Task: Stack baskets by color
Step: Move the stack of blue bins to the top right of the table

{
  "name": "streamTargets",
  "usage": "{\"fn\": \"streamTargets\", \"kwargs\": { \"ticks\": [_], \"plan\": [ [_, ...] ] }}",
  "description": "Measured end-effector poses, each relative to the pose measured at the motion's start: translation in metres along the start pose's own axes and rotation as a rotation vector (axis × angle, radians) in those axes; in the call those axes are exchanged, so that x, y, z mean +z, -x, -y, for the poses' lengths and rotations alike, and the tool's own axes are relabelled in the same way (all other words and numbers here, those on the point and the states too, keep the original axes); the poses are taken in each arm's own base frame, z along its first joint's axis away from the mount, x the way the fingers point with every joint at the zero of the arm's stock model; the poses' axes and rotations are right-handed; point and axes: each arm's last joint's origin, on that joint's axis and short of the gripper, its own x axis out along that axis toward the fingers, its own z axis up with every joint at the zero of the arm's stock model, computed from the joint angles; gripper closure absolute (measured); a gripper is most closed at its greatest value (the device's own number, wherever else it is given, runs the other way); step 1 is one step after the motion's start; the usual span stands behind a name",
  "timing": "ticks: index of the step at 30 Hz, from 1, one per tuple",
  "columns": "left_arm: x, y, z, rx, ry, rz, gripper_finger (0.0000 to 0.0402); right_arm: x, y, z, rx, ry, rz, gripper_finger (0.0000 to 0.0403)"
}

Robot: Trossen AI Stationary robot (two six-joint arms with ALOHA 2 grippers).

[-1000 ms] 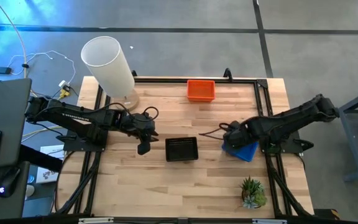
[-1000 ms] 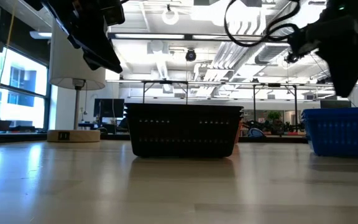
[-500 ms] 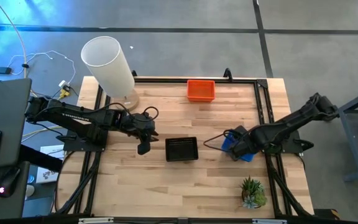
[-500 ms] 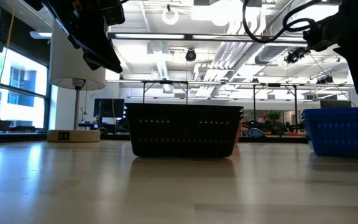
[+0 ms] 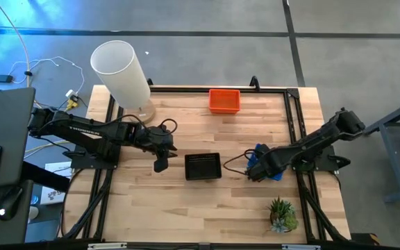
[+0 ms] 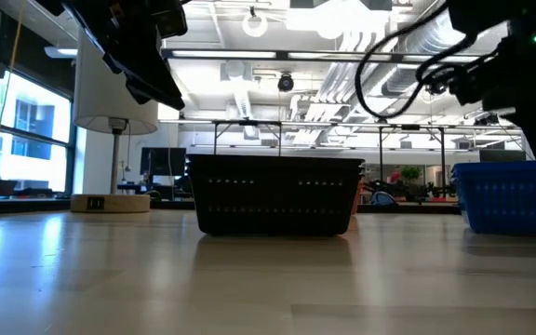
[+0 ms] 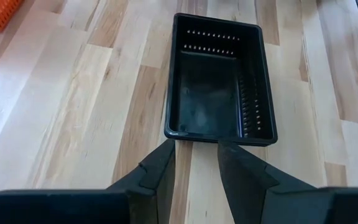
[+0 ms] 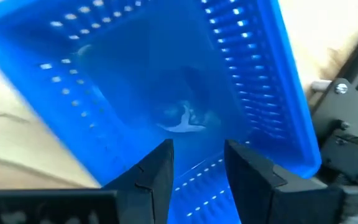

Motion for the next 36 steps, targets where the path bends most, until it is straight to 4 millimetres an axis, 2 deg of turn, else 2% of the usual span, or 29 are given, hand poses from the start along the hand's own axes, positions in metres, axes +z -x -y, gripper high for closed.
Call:
{"fn": "streamTargets", "kwargs": {
  "ticks": [7,17,26,36],
  "plan": [
    [0.0,0.0,0.0,0.0,-0.008,0.0,0.0294,0.01,-0.013,-0.003,-0.112,-0.022,-0.035,0.0274],
    [0.0,0.0,0.0,0.0,-0.008,0.0,0.0294,0.027,-0.024,-0.004,-0.163,-0.007,-0.071,0.0274],
    [0.0,0.0,0.0,0.0,-0.008,-0.001,0.0294,0.042,-0.026,0.005,-0.215,0.012,-0.044,0.0274],
    [0.0,0.0,0.0,0.0,-0.008,-0.001,0.0294,0.07,-0.031,0.017,-0.249,0.034,-0.007,0.0274]
  ]
}}
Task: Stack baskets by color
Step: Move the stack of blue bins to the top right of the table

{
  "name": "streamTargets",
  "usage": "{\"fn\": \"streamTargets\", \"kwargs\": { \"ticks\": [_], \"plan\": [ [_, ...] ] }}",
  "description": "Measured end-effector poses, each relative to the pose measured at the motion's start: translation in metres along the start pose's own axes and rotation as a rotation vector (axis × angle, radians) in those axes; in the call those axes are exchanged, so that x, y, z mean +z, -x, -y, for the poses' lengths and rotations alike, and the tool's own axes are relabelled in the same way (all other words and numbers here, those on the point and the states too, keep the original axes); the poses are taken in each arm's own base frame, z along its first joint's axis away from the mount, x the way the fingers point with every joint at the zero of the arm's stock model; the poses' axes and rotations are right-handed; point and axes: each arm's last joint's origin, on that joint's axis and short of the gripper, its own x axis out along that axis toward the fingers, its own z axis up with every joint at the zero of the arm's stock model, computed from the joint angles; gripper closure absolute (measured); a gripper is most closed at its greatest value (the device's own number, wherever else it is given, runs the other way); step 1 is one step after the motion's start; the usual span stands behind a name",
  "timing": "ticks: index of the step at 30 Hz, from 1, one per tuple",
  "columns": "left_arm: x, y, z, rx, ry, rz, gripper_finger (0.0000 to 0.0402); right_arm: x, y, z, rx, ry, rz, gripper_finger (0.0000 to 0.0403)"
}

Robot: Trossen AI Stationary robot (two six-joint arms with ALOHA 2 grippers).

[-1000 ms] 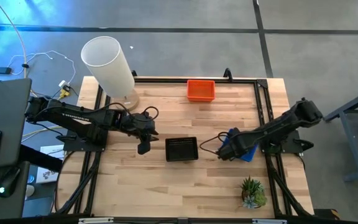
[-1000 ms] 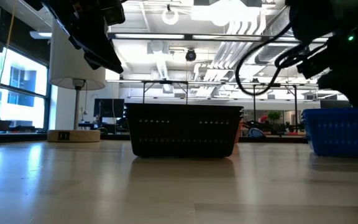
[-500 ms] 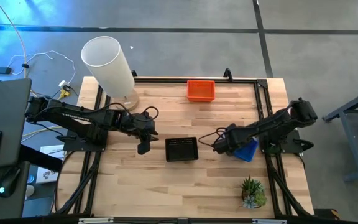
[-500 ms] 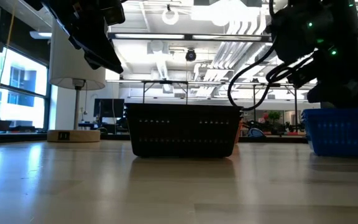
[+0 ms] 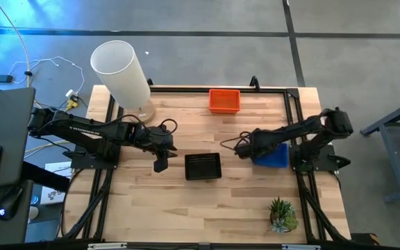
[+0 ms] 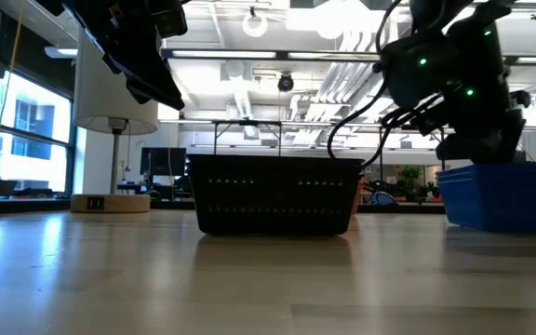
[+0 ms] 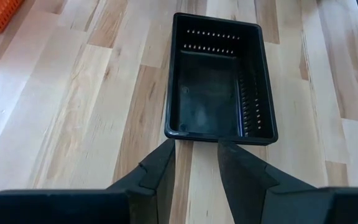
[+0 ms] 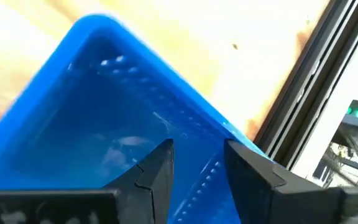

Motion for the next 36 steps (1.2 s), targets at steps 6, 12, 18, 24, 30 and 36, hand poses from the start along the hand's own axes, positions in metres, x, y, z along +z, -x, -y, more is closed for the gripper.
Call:
{"fn": "streamTargets", "kwargs": {
  "ticks": [6,12,18,24,30,36],
  "plan": [
    [0.0,0.0,0.0,0.0,-0.013,0.0,0.0294,0.022,-0.007,0.007,0.015,-0.001,0.027,0.0274],
    [0.0,0.0,0.0,0.0,-0.018,0.0,0.0294,0.044,-0.016,0.019,0.029,-0.03,0.029,0.0274],
    [0.0,0.0,0.0,0.0,-0.018,0.0,0.0294,0.066,-0.026,0.032,0.048,-0.085,0.039,0.0274],
    [0.0,0.0,0.0,0.0,-0.018,0.0,0.0294,0.088,-0.038,0.049,0.086,-0.141,0.044,0.0274],
    [0.0,0.0,0.0,0.0,-0.019,0.0,0.0294,0.109,-0.052,0.069,0.127,-0.204,0.054,0.0274],
    [0.0,0.0,0.0,0.0,-0.018,0.0,0.0294,0.126,-0.063,0.087,0.21,-0.257,0.058,0.0274]
  ]
}}
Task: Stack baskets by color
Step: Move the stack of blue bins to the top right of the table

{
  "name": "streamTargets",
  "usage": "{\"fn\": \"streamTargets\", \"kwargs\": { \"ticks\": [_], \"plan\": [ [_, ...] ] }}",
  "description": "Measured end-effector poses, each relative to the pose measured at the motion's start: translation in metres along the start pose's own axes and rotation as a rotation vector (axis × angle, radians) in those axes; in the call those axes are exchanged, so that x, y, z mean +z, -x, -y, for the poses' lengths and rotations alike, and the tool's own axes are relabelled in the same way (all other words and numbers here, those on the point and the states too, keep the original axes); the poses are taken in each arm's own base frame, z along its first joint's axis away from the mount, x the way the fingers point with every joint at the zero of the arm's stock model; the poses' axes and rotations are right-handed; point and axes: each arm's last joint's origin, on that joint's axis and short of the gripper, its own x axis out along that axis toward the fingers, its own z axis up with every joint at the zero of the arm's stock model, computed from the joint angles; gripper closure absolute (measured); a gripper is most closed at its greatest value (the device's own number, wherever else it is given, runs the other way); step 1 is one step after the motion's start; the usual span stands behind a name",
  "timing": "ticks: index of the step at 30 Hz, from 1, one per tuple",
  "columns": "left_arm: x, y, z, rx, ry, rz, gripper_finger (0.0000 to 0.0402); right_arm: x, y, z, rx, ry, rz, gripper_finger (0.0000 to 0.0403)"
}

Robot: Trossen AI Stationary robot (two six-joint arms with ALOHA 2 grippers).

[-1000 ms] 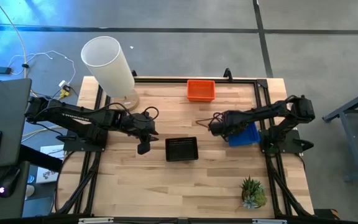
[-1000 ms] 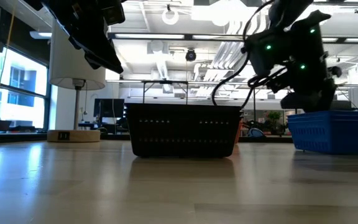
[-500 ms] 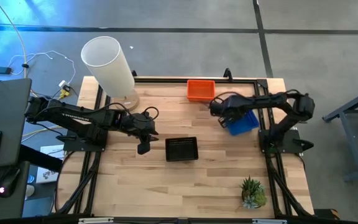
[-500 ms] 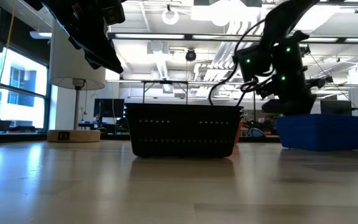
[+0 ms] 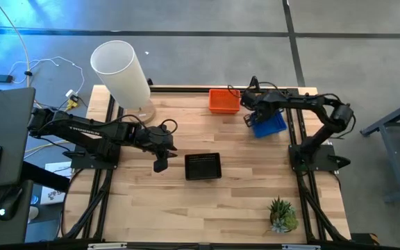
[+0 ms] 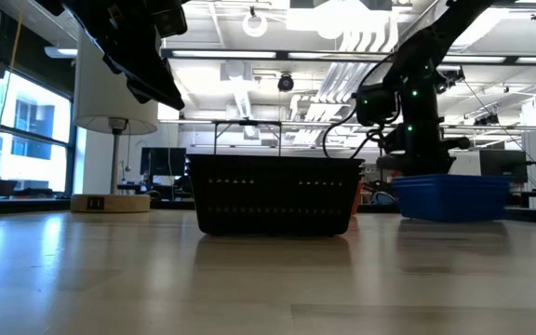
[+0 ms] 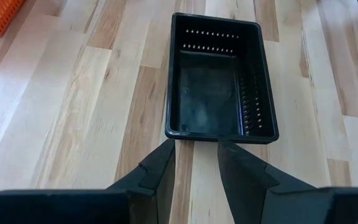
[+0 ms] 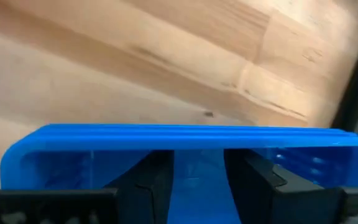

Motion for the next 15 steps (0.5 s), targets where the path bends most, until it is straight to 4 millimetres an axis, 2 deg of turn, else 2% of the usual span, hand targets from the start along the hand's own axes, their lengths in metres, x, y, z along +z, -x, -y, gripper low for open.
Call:
{"fn": "streamTargets", "kwargs": {
  "ticks": [7,15],
  "plan": [
    [0.0,0.0,0.0,0.0,-0.008,0.0,0.0294,0.018,-0.006,0.011,0.118,-0.086,0.023,0.0274],
    [0.0,0.0,0.0,0.0,-0.008,-0.001,0.0294,0.031,-0.013,0.027,0.131,-0.174,0.057,0.0274]
  ]
}}
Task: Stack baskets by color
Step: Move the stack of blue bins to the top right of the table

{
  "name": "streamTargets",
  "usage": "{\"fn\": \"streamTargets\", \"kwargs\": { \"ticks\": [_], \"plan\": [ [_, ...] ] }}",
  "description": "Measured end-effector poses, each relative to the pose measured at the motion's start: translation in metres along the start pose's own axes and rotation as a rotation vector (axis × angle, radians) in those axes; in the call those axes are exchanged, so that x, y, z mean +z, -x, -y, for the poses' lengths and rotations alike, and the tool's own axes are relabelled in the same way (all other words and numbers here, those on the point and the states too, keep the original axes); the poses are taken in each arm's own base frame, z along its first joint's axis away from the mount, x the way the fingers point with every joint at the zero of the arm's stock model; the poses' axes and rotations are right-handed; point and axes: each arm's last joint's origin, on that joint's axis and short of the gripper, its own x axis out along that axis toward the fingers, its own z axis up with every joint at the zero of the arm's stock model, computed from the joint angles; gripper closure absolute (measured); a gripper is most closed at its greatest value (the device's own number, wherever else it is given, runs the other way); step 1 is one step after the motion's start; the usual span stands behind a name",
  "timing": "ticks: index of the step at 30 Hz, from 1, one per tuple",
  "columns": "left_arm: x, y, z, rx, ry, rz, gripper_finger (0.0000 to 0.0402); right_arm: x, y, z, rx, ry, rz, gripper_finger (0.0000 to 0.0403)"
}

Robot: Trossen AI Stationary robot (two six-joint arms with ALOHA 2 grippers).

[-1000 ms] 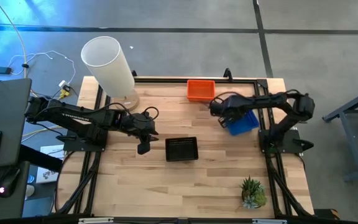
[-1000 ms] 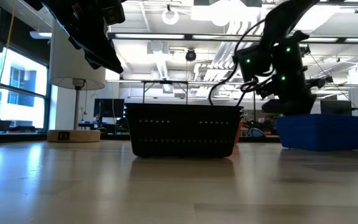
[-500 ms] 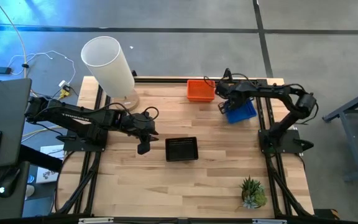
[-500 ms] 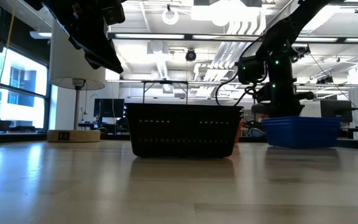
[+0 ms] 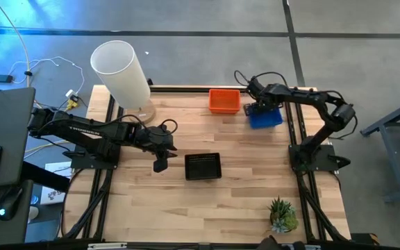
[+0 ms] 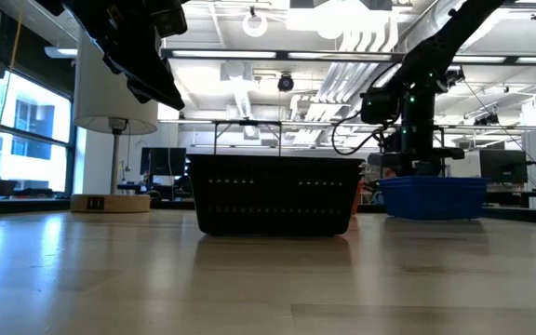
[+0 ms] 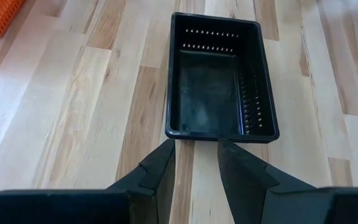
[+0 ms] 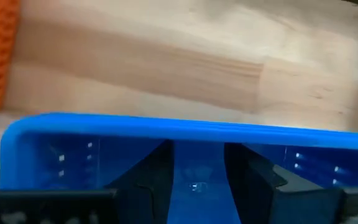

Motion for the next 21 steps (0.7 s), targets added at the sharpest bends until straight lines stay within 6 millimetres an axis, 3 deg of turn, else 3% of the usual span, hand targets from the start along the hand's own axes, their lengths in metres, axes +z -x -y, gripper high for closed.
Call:
{"fn": "streamTargets", "kwargs": {
  "ticks": [7,21],
  "plan": [
    [-0.001,0.0,0.0,0.003,0.0,-0.014,0.0294,0.01,-0.005,0.018,-0.012,-0.079,-0.01,0.0274],
    [-0.001,0.0,0.0,0.003,0.003,-0.015,0.0294,0.02,-0.006,0.022,0.03,-0.096,0.049,0.0274]
  ]
}}
